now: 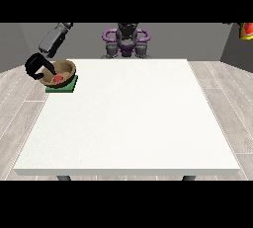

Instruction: Pick the cup and pour the ball into the bowl, then pick the bowl and place it on the pad

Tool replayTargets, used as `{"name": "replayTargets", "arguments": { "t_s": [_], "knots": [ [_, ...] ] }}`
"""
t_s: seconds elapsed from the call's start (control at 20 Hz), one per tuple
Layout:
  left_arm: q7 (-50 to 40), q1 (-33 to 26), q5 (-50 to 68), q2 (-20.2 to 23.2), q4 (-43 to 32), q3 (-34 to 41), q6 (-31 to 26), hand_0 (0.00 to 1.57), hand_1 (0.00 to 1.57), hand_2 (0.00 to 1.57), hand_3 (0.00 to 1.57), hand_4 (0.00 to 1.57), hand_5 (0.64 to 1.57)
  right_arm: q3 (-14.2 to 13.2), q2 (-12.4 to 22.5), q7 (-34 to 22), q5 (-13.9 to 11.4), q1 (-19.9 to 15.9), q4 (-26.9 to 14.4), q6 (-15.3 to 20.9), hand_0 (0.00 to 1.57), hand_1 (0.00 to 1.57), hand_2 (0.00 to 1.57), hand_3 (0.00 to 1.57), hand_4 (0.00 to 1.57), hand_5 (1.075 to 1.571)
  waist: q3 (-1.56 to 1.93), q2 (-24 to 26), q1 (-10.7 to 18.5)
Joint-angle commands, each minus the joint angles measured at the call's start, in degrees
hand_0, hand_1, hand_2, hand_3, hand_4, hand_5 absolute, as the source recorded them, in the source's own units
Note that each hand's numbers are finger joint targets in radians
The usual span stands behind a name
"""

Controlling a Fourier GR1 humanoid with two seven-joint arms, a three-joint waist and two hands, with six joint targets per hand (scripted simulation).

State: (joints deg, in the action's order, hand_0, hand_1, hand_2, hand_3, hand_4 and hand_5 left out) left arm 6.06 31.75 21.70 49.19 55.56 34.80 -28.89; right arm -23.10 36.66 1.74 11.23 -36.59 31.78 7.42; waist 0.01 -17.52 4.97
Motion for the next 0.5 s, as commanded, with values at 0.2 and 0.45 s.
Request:
{"name": "replayTargets", "arguments": {
  "t_s": [0.2, 0.45],
  "knots": [
    [-4.3, -0.2, 2.7, -3.1, 6.8, -2.3, 1.5, 0.0, 0.0, 0.0, 0.0, 1.19, 1.569, 2.6, 0.6, 1.0, -3.0, -0.6, -4.9, -2.5, 0.0, 0.0, 0.0, 0.0, 0.0, 1.4, 0.09, 2.3, 2.8],
    [-3.2, -3.5, -1.7, -5.9, 1.4, -4.6, 4.0, 0.0, 0.0, 0.0, 0.0, 1.19, 1.569, 6.8, 4.3, -10.5, -5.1, -3.3, 0.4, -6.5, 0.0, 0.0, 0.0, 0.0, 0.2, 1.375, -0.09, 12.2, -1.9]
  ]
}}
